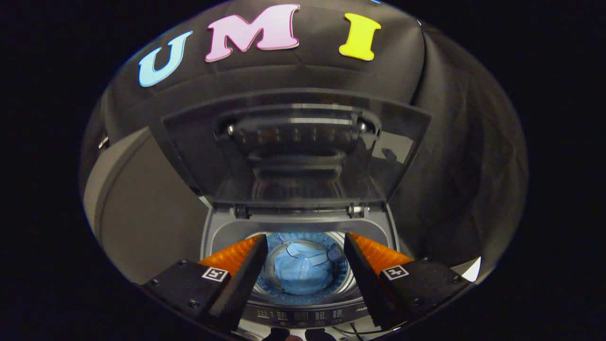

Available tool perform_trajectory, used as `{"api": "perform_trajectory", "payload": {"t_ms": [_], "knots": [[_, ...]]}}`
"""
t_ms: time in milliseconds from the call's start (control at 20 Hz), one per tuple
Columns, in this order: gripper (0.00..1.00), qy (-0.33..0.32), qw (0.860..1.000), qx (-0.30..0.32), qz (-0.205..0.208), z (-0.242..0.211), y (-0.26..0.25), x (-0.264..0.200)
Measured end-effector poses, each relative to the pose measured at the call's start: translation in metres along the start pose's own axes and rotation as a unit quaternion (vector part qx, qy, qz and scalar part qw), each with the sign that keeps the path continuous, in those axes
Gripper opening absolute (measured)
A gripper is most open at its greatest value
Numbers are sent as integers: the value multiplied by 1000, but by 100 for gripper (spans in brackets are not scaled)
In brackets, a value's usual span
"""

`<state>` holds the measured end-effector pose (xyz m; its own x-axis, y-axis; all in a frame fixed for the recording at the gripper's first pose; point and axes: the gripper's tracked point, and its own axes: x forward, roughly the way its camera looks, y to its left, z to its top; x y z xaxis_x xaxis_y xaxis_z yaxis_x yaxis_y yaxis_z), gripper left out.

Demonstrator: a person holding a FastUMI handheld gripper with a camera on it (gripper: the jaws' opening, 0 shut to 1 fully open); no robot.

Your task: Put the clothes into the washing machine and then close the washing machine lid.

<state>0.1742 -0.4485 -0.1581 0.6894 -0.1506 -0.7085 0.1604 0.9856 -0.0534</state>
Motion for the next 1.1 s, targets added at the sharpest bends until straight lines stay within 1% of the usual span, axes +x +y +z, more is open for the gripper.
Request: {"api": "perform_trajectory", "payload": {"t_ms": [250, 600, 900, 1100], "knots": [[100, -56, 998, 7, -1, 61, 0, -31], [100, -109, 994, 25, 9, 132, 2, -50], [100, -119, 992, 35, 11, 179, 2, -34], [100, -103, 994, 43, 11, 190, 0, -10]]}}
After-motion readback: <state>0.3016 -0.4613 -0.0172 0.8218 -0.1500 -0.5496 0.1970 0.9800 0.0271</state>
